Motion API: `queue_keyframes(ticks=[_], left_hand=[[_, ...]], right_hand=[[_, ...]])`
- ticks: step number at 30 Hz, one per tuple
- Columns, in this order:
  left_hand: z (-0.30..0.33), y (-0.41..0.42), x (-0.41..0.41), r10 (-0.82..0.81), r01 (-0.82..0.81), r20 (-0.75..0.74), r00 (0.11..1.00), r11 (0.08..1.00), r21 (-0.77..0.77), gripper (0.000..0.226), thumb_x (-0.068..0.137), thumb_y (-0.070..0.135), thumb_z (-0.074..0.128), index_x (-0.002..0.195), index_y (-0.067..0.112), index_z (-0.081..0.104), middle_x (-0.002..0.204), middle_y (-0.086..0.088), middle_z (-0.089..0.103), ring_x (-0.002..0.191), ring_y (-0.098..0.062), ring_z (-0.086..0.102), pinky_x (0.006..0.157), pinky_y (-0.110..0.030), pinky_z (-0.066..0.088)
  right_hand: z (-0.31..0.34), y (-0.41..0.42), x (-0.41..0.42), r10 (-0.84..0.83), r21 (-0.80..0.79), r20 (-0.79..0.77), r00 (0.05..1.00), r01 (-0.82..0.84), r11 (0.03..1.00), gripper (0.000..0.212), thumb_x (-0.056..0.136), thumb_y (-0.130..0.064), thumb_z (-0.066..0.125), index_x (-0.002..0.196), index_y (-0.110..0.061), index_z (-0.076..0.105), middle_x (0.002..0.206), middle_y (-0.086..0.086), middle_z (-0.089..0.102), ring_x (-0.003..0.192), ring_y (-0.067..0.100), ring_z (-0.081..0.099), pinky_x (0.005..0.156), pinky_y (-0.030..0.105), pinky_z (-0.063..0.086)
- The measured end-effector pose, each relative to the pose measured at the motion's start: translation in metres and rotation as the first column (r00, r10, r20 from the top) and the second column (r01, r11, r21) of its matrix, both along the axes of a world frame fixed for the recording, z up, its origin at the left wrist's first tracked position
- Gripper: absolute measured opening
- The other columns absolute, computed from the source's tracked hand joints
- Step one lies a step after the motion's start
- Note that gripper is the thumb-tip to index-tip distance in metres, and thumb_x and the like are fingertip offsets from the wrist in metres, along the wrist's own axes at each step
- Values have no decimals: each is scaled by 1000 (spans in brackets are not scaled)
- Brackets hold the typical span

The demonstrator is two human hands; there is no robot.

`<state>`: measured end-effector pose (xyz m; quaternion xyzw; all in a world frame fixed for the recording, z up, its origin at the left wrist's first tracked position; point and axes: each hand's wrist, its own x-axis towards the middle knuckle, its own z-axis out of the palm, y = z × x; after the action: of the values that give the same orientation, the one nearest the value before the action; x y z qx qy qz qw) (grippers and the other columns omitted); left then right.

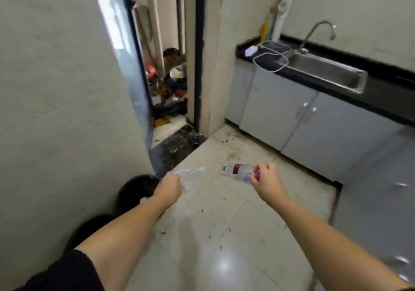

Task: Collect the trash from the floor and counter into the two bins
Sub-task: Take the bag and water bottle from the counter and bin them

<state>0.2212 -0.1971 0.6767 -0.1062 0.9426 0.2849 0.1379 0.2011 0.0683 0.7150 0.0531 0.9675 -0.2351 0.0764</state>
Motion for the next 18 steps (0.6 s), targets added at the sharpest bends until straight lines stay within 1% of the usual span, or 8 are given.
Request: queue_keyframes(ticks=[3,4,6,8,11,12,15,18], left_hand=[[-28,-102,39,205,-206,94,974,978,4,22,86,1,52,97,-6,70,96,-22,68,93,-34,64,77,-35,47],[-36,-129,51,260,-261,120,958,965,-4,22,87,2,53,97,-6,70,99,-23,68,95,-33,65,78,-34,48],[-54,-173,70,352,-352,147,925,936,-24,23,92,5,49,104,-4,67,112,-24,65,104,-34,63,85,-32,49],[-73,-205,82,424,-428,174,889,904,-14,25,94,6,47,109,-5,64,112,-22,63,106,-34,63,87,-33,49],[-107,-233,87,455,-474,229,860,880,29,28,92,0,46,113,-15,58,92,-16,62,101,-37,64,86,-39,52],[-119,-238,85,458,-479,245,854,877,29,29,94,2,44,113,-15,58,94,-18,59,102,-39,62,85,-40,50],[-159,-240,63,440,-464,262,859,885,36,26,96,7,45,105,-7,65,120,-25,53,111,-42,55,93,-41,47],[-219,-231,30,428,-456,265,864,888,54,25,94,12,47,109,2,64,128,-21,50,111,-37,56,95,-39,49]], right_hand=[[-30,-103,-5,134,-1,82,988,-135,991,24,92,-26,55,106,-7,51,115,15,45,87,34,55,79,38,48],[-39,-133,-5,173,-9,97,980,-173,985,23,93,-27,55,105,-7,51,114,15,45,85,34,55,78,38,49],[-59,-185,-4,233,-25,116,966,-232,972,23,93,-26,55,104,-6,50,113,15,45,80,33,53,77,38,48],[-79,-224,-3,270,-37,136,953,-268,963,23,93,-26,54,104,-6,49,112,15,45,76,32,53,74,38,49],[-112,-260,-10,286,-16,183,941,-288,958,23,95,-28,52,103,-7,49,113,15,44,78,35,59,76,41,55],[-124,-268,-15,280,-6,202,939,-284,959,23,95,-27,52,104,-6,49,114,15,43,78,34,60,76,40,54],[-165,-285,-34,253,5,230,940,-261,965,22,95,-25,54,106,-7,49,118,14,43,76,29,58,76,36,52],[-214,-291,-55,247,4,233,940,-255,967,20,94,-26,56,103,-10,49,119,11,43,72,20,53,74,29,49]])
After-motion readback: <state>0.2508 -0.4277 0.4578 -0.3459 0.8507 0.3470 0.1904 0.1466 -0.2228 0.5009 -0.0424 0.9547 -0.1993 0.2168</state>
